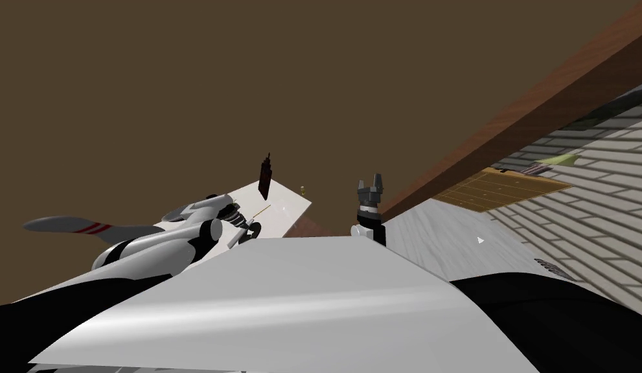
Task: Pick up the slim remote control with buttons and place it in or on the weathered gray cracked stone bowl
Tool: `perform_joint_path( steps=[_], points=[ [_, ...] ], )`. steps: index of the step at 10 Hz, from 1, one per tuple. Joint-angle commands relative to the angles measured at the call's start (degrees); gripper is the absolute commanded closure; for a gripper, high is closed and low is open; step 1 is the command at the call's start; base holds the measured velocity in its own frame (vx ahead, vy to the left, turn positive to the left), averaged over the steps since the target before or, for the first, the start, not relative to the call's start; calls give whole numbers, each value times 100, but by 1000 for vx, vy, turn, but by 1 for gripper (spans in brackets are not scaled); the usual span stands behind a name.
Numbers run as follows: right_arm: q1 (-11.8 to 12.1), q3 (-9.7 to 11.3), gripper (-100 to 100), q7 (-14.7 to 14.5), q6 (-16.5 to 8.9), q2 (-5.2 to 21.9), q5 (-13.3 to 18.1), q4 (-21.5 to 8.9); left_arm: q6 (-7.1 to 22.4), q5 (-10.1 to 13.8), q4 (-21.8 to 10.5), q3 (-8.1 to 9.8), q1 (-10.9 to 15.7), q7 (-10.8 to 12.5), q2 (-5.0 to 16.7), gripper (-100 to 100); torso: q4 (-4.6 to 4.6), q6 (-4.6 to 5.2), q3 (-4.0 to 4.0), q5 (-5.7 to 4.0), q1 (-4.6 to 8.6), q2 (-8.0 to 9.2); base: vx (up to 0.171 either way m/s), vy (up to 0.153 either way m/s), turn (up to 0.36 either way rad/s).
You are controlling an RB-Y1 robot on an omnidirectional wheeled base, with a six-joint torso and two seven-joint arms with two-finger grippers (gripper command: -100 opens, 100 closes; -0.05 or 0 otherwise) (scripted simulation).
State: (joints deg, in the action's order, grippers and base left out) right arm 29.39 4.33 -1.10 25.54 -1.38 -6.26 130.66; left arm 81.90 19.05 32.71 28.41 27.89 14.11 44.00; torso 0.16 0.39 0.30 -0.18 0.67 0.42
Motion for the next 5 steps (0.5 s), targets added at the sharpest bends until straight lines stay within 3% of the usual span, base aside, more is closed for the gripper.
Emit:
perform_joint_path(
  steps=[1,5],
  points=[
    [0,0,0,0,0,0,0,0,0,0,0,0,0,0,0,0,0,0,0,0,0,0,0,0,0],
    [0,0,0,0,0,0,0,0,0,0,0,0,0,0,0,0,1,0,3,1,-3,5,0,0,0]
  ],
)
